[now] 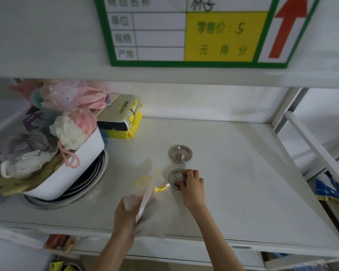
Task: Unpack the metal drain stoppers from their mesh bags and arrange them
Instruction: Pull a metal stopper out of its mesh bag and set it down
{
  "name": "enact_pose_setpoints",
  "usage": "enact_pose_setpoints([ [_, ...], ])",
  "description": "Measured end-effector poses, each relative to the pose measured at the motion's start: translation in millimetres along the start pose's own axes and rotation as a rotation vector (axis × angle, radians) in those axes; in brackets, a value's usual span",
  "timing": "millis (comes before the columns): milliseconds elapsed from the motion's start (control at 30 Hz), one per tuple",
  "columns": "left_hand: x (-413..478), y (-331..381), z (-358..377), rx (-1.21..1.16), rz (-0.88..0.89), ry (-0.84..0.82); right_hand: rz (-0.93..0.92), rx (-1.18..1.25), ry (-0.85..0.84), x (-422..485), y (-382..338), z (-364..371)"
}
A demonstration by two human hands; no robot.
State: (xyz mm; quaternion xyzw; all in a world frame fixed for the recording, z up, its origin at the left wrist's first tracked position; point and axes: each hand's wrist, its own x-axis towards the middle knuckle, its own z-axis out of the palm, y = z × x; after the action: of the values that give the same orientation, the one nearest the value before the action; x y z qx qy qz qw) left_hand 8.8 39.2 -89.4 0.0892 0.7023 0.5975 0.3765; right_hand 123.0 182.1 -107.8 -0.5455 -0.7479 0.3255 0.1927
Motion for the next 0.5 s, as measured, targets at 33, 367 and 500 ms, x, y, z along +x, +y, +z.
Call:
enact_pose_setpoints([
  [33, -2, 2, -2, 0.001, 0.024, 0.018, 0.008, -0.095, -0.005, 5, 2, 2],
  [367, -2, 15, 12, -0.008, 0.121, 0.127, -0.052, -0.386, 0.059, 16, -9, 7],
  [500, 7, 7, 14, 0.001, 0.126, 0.125, -0.163, -0.257, 0.093, -35, -17, -14],
])
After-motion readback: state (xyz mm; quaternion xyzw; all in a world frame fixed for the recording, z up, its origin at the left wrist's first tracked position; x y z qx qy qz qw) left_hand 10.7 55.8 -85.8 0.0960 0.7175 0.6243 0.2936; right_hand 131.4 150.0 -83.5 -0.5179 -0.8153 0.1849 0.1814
